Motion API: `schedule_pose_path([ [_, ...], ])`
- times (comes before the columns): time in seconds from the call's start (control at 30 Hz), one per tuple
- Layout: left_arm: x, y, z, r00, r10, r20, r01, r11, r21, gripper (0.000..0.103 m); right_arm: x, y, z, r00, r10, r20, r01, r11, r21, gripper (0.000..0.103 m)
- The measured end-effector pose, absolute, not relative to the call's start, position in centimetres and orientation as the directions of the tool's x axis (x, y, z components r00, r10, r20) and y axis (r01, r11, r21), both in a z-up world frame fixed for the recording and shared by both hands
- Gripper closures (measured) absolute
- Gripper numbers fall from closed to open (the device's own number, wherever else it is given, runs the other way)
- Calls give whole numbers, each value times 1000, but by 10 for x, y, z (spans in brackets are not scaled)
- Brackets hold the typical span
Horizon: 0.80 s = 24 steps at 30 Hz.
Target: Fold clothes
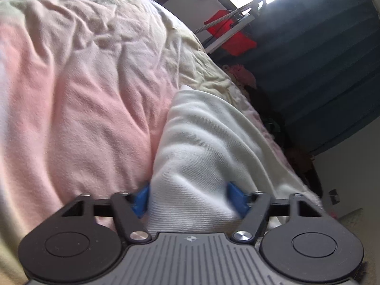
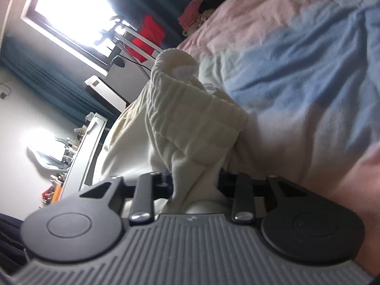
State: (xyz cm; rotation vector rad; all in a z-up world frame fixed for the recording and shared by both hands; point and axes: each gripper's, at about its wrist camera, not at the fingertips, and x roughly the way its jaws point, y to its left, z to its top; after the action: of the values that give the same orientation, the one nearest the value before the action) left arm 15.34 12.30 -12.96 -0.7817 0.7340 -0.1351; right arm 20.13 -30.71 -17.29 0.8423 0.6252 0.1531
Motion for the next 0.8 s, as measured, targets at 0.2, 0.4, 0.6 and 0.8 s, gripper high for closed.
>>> schedule_pose_path([
  [0.2, 147, 121, -109, 782, -356, -512, -92, 747, -658, 67, 188, -304, -138, 868, 353, -348, 28, 666, 745, 78],
  [0.4, 138, 90, -78, 823, -430, -371, 85, 739, -668, 75, 170, -323, -90, 918, 318, -236, -30, 652, 758, 79],
  [0.6, 170, 21, -43, 805, -510, -303, 188, 704, -685, 76, 153, -385, -58, 961, 211, -177, 3, 633, 774, 80],
  [0.8, 249, -103, 0, 726, -614, -311, 270, 670, -692, 77, 169, -487, -31, 975, 80, -208, 103, 666, 739, 80],
])
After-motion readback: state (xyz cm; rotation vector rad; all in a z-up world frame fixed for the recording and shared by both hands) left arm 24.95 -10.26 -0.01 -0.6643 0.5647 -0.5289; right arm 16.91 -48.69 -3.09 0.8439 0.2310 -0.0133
